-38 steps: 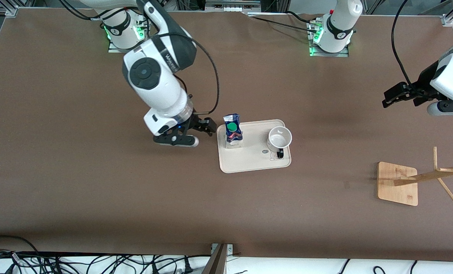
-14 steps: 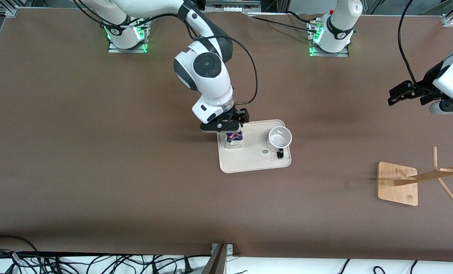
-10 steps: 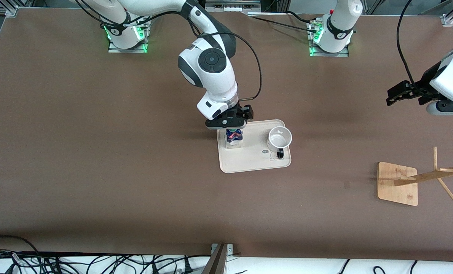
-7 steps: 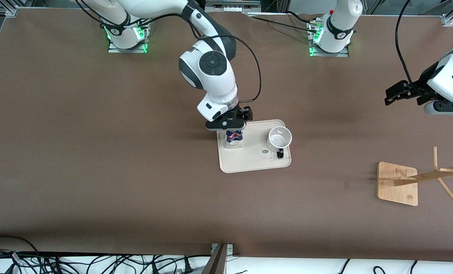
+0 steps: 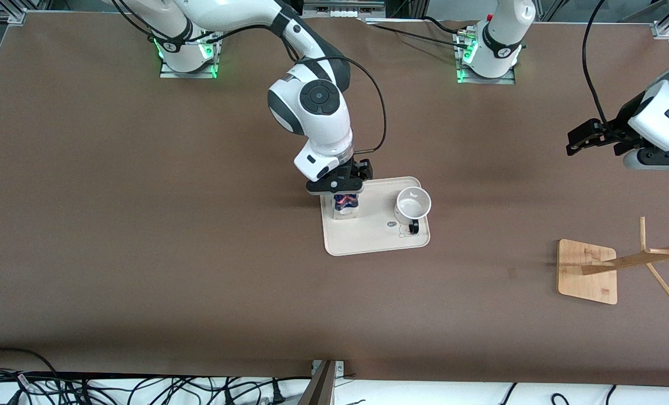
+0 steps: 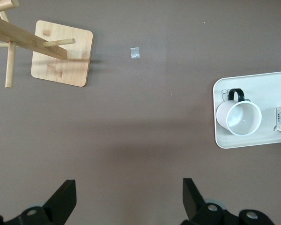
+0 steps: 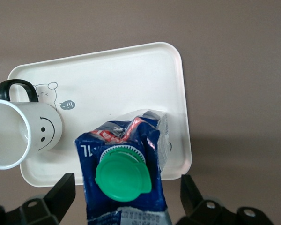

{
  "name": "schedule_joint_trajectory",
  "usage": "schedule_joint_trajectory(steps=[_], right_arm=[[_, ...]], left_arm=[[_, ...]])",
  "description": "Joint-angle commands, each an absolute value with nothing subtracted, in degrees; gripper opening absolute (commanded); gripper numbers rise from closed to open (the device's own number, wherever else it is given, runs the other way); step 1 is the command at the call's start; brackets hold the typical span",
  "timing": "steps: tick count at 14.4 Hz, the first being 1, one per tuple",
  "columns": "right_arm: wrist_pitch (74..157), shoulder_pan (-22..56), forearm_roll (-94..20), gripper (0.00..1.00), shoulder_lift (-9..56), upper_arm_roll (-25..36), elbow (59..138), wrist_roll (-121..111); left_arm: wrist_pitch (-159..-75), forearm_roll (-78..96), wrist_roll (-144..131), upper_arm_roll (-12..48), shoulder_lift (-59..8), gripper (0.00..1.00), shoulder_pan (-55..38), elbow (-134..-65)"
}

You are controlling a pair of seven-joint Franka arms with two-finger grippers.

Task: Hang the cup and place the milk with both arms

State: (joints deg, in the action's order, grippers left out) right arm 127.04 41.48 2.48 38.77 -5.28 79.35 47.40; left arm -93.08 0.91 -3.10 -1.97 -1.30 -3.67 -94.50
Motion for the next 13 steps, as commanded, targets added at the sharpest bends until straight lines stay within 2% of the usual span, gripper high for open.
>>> schedule_joint_trajectory(steps=[1,3,8,13], right_arm=[[127.44,41.66,3.52,0.36,38.67,-5.10,79.28,47.37],[127.53,41.75,3.52,0.31,38.67,-5.10,79.28,47.46],[127.53,41.57,3.34,0.31,38.58,-5.10,78.93,47.29],[126.83,41.49,3.17,0.31,36.66,-4.75,77.88,47.55]], left_arm=[[-92.37,-0.09,-4.38,-1.76,-1.41,1.00,-3.87,-94.31],[-92.37,0.35,-6.58,-1.67,-1.32,1.00,-4.04,-94.31],[-92.55,0.35,-8.52,-0.79,-1.58,1.00,-4.39,-94.31],[-93.08,2.46,-11.95,1.84,-5.00,1.00,-4.48,-92.99]])
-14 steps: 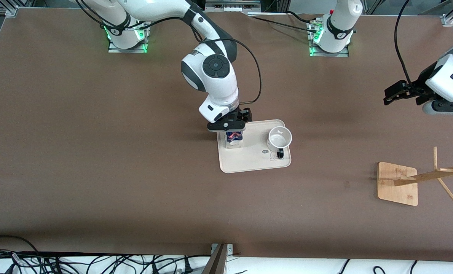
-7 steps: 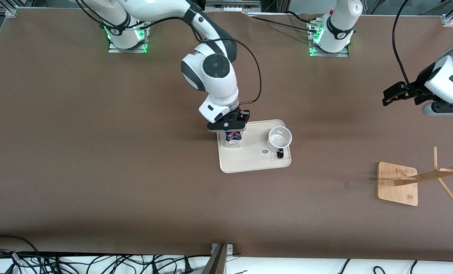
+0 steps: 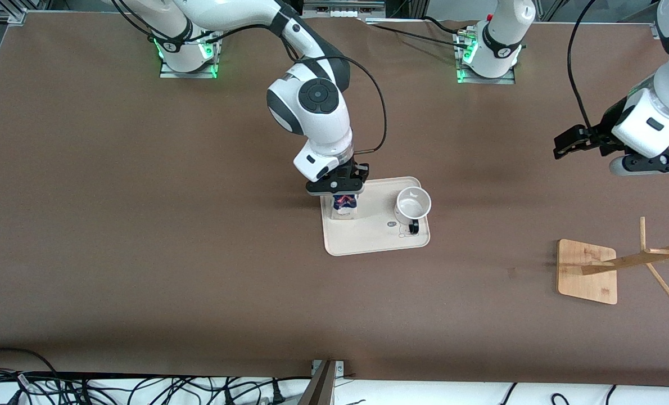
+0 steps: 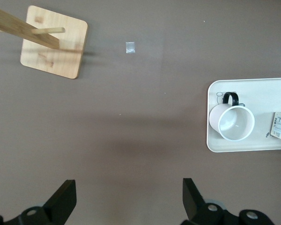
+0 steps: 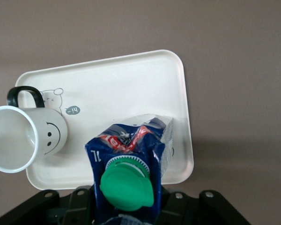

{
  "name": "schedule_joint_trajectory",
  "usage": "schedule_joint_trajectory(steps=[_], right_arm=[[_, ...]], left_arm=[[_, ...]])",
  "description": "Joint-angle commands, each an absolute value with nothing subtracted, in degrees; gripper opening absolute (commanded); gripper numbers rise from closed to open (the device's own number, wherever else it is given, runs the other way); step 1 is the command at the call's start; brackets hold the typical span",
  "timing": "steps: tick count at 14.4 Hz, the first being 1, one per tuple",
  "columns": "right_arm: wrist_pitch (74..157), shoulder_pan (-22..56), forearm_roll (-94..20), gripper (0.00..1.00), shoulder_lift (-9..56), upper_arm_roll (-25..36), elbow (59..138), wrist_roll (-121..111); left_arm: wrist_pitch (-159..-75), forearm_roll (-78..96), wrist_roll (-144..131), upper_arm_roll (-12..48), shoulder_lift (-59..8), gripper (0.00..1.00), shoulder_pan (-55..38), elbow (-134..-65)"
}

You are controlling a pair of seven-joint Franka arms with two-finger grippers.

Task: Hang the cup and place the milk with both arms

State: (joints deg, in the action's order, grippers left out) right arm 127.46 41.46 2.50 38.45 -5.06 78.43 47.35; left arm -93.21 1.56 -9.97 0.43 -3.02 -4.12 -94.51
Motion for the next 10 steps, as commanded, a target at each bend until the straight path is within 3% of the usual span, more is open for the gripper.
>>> schedule_joint_trajectory(steps=[1,4,7,10], right_arm=[[126.65,41.40,3.08,0.31,35.43,-4.75,77.61,47.64],[120.53,40.17,2.55,0.31,32.26,-2.82,75.95,47.55],[107.18,34.82,0.10,0.31,31.46,-2.90,66.83,47.02],[99.86,29.37,-1.75,0.31,31.38,-2.99,63.72,40.37]], left_arm=[[-93.77,2.55,-12.04,2.72,-5.88,1.00,-4.57,-92.99],[-97.02,4.74,-15.19,5.09,-8.87,1.00,-4.57,-92.99],[-102.02,4.83,-19.32,8.60,-13.78,1.00,-5.01,-92.99],[-107.73,4.83,-25.64,10.28,-18.97,1.00,-7.89,-92.99]])
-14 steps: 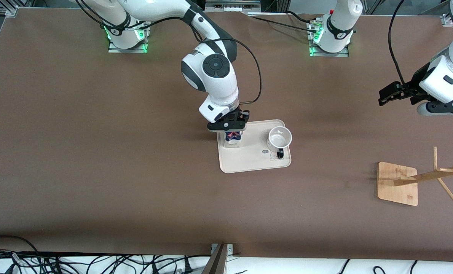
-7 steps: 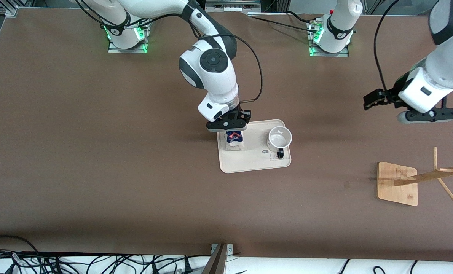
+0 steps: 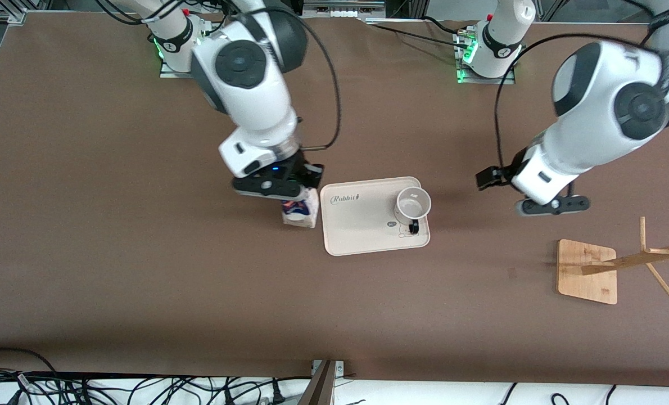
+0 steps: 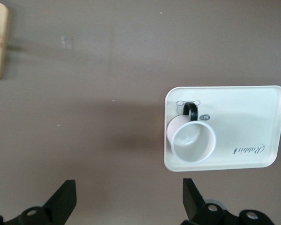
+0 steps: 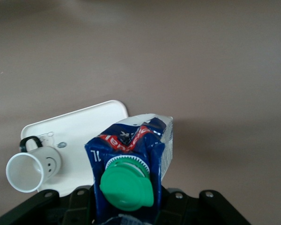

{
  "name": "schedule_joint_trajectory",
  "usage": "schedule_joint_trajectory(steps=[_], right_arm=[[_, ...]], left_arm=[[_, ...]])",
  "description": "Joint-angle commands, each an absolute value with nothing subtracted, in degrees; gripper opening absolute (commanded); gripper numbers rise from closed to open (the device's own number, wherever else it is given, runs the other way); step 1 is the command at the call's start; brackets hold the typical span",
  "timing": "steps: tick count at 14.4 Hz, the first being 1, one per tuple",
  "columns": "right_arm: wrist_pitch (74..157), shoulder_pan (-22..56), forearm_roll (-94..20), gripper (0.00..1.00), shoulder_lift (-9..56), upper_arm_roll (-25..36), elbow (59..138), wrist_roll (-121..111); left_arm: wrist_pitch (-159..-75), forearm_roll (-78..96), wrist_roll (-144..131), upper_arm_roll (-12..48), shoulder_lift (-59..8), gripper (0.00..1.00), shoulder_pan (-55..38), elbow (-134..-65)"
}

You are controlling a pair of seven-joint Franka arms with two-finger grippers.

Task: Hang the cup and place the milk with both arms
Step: 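Carry the carton away with the right gripper while the left gripper reaches the mug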

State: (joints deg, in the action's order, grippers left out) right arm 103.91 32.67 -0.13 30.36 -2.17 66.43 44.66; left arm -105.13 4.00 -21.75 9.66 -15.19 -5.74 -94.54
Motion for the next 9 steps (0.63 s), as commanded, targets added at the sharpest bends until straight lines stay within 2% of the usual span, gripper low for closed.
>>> schedule_joint_trajectory(steps=[1,5,9], right_arm=[[98.71,27.27,-1.93,0.31,30.85,-3.08,63.72,37.47],[92.13,19.79,-4.92,0.31,29.19,-2.81,63.72,24.73],[85.53,12.67,-6.33,0.31,27.42,-2.72,63.72,11.46]], left_arm=[[-109.15,4.83,-27.93,10.28,-19.94,1.00,-9.65,-93.08],[-112.75,4.22,-32.34,10.20,-23.98,1.00,-16.34,-92.90],[-121.53,4.13,-37.34,10.11,-31.45,1.00,-20.21,-92.99]])
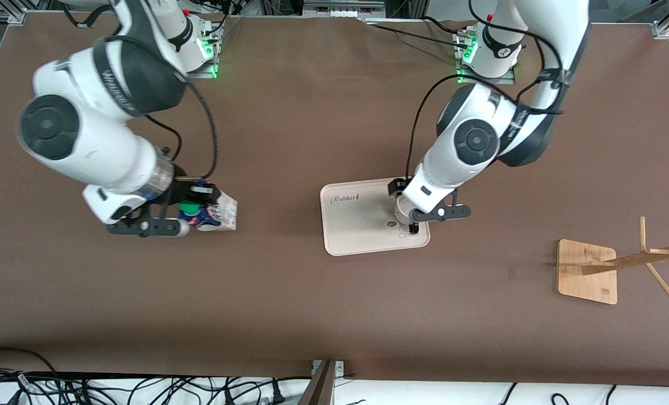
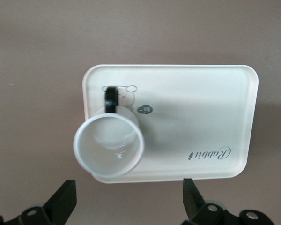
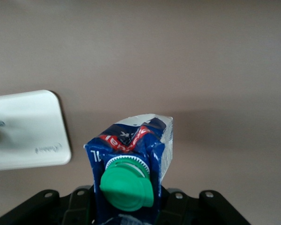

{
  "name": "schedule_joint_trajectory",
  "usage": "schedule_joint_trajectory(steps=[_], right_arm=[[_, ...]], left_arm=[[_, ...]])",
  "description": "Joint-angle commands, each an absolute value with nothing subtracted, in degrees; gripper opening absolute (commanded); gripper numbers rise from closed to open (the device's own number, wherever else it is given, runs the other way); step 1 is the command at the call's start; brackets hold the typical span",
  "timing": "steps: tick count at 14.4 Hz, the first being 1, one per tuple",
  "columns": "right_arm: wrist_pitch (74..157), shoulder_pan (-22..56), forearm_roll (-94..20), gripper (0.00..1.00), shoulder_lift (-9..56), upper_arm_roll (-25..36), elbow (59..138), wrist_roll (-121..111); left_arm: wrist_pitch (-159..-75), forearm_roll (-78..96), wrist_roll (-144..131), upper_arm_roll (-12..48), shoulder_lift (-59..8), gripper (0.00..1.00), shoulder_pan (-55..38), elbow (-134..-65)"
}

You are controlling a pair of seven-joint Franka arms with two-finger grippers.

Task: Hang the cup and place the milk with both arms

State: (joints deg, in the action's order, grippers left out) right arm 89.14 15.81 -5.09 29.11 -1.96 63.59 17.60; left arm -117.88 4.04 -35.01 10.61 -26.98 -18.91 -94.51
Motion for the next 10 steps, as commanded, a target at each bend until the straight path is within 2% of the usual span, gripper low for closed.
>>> schedule_joint_trajectory(steps=[1,3,6,10], right_arm=[[83.60,10.83,-6.33,0.31,26.64,-2.72,63.81,8.82],[79.47,8.01,-6.33,0.31,25.14,-2.03,63.98,3.28],[75.51,7.38,-5.98,0.31,22.33,3.67,65.64,-2.98],[79.09,7.38,-6.24,0.31,19.25,8.26,74.34,-3.08]], left_arm=[[-122.86,4.04,-37.44,10.11,-32.68,1.00,-20.56,-92.99],[-123.49,3.96,-37.44,10.02,-33.92,1.00,-21.18,-92.90],[-123.31,2.03,-37.53,9.67,-35.33,1.00,-21.80,-91.32],[-123.40,1.41,-37.62,9.67,-36.74,1.00,-22.32,-91.32]])
